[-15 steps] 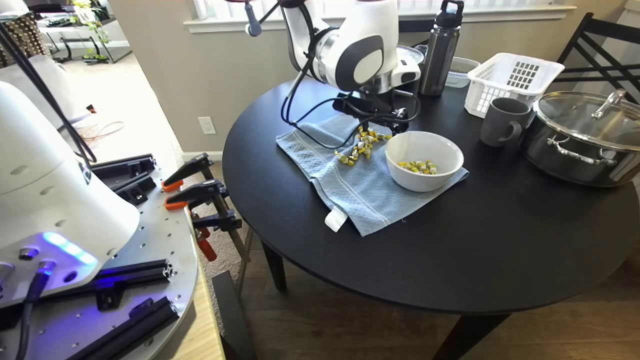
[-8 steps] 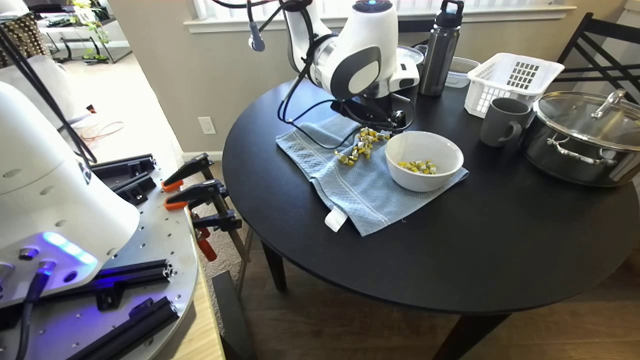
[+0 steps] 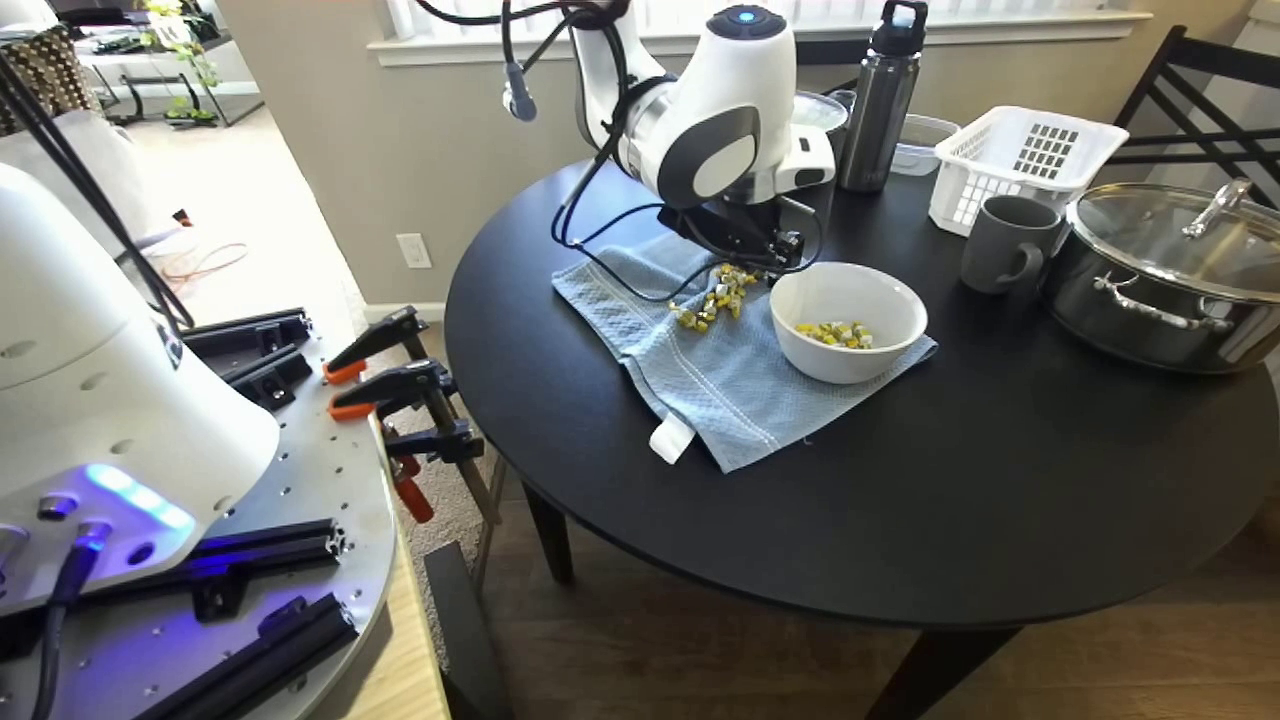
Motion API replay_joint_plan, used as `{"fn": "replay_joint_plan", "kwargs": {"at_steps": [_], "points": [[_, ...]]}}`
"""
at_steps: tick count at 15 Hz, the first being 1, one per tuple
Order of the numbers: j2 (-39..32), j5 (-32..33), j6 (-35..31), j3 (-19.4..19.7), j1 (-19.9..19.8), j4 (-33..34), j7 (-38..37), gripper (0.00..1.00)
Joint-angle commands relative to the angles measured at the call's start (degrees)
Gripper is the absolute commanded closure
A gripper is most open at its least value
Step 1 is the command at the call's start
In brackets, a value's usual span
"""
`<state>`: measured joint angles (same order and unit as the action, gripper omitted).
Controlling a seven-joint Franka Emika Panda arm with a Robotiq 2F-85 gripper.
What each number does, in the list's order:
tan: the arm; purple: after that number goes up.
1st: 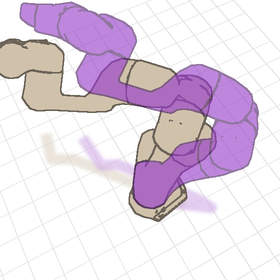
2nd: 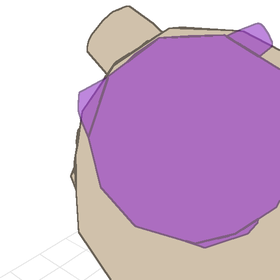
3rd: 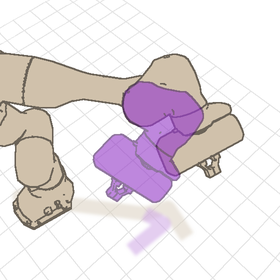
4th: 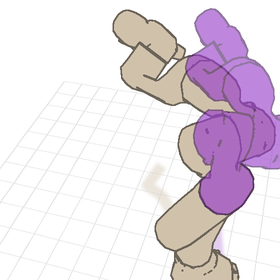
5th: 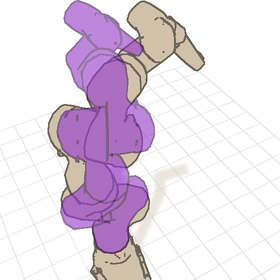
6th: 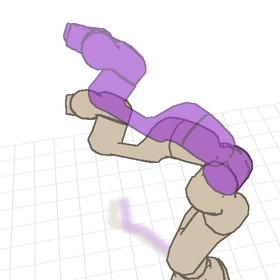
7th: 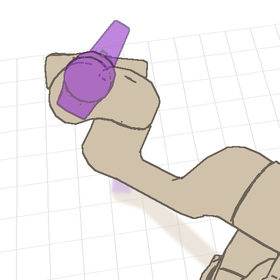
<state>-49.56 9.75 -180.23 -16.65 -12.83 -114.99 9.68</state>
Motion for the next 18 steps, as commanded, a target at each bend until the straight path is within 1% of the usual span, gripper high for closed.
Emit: {"fn": "replay_joint_plan", "kwargs": {"at_steps": [1, 3, 8, 10, 11, 15, 18], "points": [[-0.2, -0.7, -1.4, -1.2, -1.1, -1.0, 1.7, 0.53], [-0.1, -0.6, -1.3, -1.3, -0.9, -0.9, 1.7, 0.64], [0.0, -0.5, -0.8, -0.9, -0.6, -0.6, 1.7, 0.98], [0.1, -0.4, -0.7, -1.1, -0.7, -0.6, 1.8, 0.99], [0.2, -0.4, -0.6, -1.3, -0.9, -0.7, 1.9, 0.96], [1.7, -0.1, -1.0, -2.1, -1.4, -1.6, 2.3, 0.96], [3.7, 0.2, -0.5, -3.5, -2.3, -2.7, 3.1, 0.96]]}}
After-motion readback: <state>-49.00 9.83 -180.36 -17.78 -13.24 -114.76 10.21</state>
